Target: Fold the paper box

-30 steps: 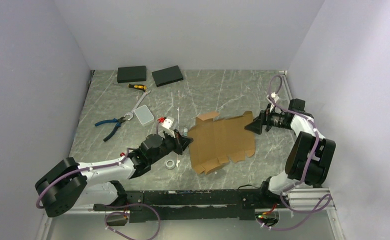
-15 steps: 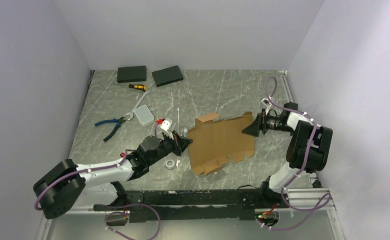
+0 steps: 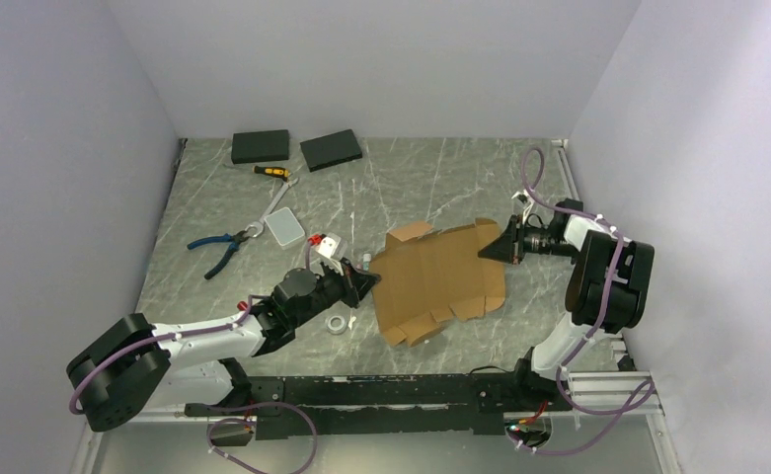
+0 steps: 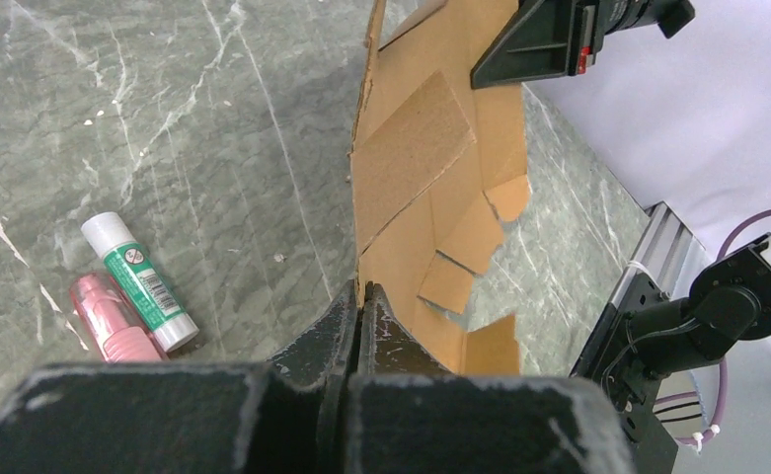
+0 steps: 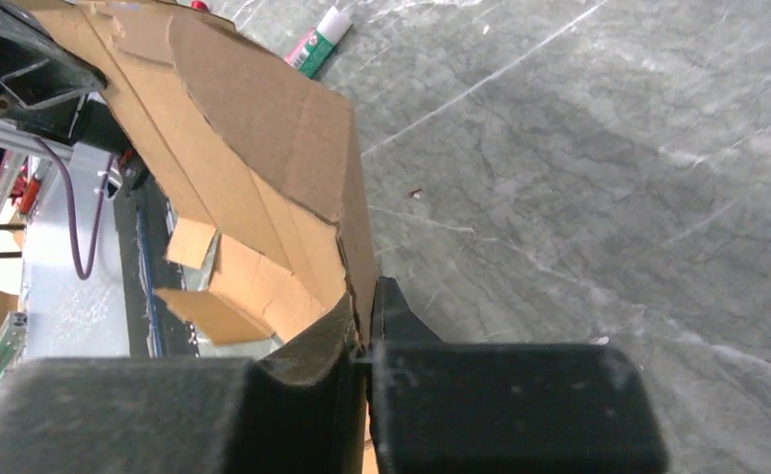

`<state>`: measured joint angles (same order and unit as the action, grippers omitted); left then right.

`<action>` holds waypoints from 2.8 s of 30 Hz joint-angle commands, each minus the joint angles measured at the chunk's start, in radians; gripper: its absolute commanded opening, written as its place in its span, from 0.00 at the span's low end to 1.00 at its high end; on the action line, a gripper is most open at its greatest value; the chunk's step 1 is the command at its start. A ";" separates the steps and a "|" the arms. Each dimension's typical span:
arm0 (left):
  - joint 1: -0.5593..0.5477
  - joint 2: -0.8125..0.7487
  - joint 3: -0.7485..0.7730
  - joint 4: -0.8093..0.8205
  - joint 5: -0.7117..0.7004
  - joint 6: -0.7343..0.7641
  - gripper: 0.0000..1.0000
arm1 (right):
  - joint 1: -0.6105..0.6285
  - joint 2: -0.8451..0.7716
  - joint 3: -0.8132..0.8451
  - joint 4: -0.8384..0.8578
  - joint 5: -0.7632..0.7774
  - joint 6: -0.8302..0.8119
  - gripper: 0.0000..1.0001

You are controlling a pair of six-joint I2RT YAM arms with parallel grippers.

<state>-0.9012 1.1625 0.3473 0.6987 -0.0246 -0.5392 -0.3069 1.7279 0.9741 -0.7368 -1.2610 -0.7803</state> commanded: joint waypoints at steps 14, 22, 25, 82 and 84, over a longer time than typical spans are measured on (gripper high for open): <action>0.029 -0.149 0.276 -0.539 -0.095 0.068 0.73 | -0.001 -0.526 0.110 -0.152 0.307 -0.137 0.00; 0.252 -0.186 0.433 -0.694 0.252 0.101 0.81 | -0.001 -0.563 0.130 -0.199 0.309 -0.160 0.00; 0.288 -0.120 0.481 -0.681 0.355 0.101 0.81 | -0.001 -0.571 0.132 -0.204 0.308 -0.156 0.00; 0.240 0.534 0.461 -0.080 0.508 -0.180 0.12 | 0.065 -0.578 0.128 -0.164 0.282 -0.058 0.00; 0.240 0.544 0.468 -0.072 0.511 -0.188 0.12 | 0.067 -0.575 0.130 -0.172 0.272 -0.065 0.00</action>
<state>-0.6540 1.6779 0.7742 0.5716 0.4587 -0.7036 -0.2470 1.1484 1.0782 -0.9070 -0.9302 -0.8211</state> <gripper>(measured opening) 0.120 0.018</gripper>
